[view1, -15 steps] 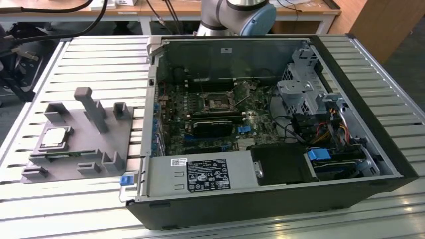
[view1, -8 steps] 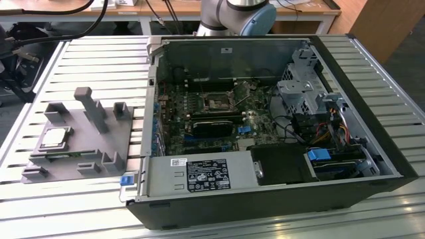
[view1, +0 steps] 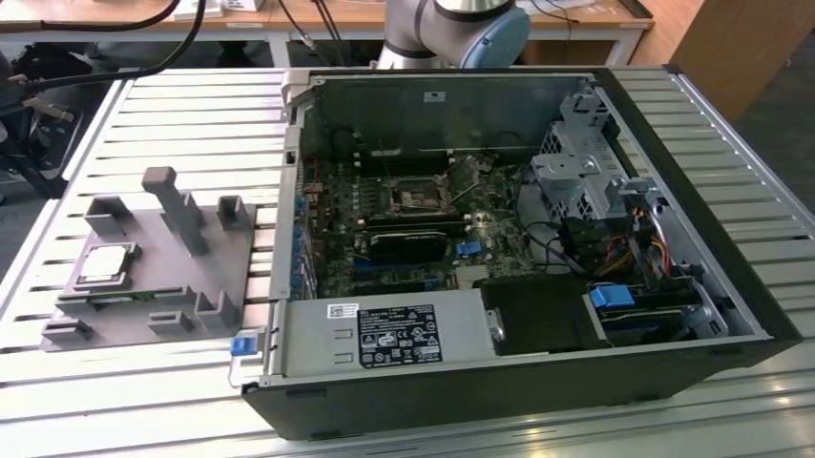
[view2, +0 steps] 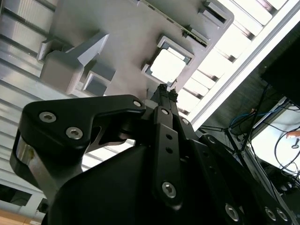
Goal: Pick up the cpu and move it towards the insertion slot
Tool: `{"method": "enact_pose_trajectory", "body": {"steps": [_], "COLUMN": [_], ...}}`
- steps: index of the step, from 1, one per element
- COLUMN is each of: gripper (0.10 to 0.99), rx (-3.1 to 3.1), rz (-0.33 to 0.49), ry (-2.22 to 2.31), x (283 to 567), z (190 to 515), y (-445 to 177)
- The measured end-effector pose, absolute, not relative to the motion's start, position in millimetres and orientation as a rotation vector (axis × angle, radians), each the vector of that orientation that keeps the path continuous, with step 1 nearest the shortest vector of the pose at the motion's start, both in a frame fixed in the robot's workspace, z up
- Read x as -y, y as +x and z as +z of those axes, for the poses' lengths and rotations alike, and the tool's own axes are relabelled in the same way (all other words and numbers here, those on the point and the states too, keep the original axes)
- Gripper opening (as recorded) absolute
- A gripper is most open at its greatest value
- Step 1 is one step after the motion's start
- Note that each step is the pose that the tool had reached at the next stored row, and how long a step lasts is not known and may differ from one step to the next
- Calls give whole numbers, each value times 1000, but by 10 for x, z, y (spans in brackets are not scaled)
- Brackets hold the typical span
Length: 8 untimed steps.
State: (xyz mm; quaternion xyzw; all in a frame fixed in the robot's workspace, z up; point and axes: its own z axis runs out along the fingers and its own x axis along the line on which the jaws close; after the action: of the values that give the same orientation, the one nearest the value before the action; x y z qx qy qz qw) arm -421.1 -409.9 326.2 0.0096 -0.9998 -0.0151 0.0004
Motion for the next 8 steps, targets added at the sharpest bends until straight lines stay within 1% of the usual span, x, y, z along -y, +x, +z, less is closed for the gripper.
{"method": "enact_pose_trajectory", "body": {"steps": [8], "gripper": [106], "rx": [3140], "rz": [-47], "ry": [30], "x": [4098], "z": [3220], "y": [-4226]}}
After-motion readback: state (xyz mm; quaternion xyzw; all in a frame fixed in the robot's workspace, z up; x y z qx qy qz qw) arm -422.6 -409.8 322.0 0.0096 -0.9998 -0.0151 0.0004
